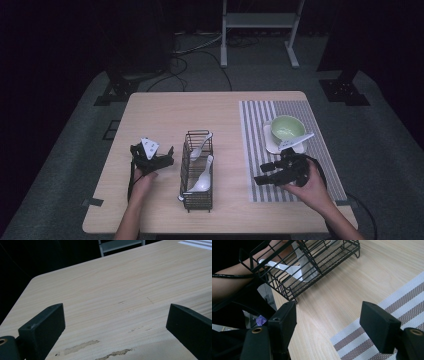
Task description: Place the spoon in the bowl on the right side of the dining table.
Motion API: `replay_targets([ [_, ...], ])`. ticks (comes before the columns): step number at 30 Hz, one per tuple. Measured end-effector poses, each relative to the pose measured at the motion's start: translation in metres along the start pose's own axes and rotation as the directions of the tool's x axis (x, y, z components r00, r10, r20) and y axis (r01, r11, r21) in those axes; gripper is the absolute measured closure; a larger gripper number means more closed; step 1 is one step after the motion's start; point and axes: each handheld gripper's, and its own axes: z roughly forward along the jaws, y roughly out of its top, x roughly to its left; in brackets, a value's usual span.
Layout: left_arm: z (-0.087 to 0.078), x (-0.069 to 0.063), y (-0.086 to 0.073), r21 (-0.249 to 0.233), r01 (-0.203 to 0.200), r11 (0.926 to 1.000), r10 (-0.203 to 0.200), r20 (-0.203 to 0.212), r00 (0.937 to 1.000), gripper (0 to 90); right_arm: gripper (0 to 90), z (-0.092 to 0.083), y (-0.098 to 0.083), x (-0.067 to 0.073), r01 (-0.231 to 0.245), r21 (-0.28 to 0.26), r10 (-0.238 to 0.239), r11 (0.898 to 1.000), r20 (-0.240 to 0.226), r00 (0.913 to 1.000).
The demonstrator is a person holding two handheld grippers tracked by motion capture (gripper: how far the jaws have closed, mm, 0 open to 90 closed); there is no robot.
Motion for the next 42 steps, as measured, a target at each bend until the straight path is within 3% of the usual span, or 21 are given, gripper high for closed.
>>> replay_targets([
  [12,0.000,0.000,0.000,-0.002,0.000,1.0000,0.000,0.001,1.0000,1.1,28.7,0.004,0.012,0.006,0.025,0.035,-0.025,0.999,0.010,0.9996],
  [42,0.000,0.000,0.000,-0.002,-0.001,1.0000,0.001,0.003,1.0000,1.1,28.6,0.006,0.027,0.016,0.056,0.060,-0.057,0.997,0.013,0.9983],
])
